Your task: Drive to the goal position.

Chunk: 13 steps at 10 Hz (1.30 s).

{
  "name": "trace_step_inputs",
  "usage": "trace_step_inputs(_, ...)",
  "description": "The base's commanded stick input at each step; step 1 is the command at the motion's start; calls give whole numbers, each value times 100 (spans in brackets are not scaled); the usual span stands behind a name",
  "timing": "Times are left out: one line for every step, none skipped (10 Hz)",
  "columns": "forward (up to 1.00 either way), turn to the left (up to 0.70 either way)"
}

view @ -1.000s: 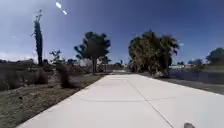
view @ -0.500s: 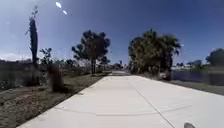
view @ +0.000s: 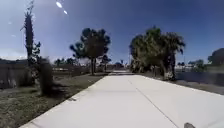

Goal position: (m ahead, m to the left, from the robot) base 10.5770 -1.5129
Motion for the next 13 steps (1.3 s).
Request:
trace_step_inputs(100,0)
trace_step_inputs(100,0)
trace_step_inputs(100,0)
trace_step_inputs(100,0)
trace_step_inputs(100,0)
trace_step_inputs(100,0)
trace_step_inputs(100,0)
trace_step_inputs(100,0)
trace_step_inputs(100,0)
trace_step_inputs(100,0)
trace_step_inputs(100,0)
trace_step_inputs(100,0)
trace_step_inputs(100,0)
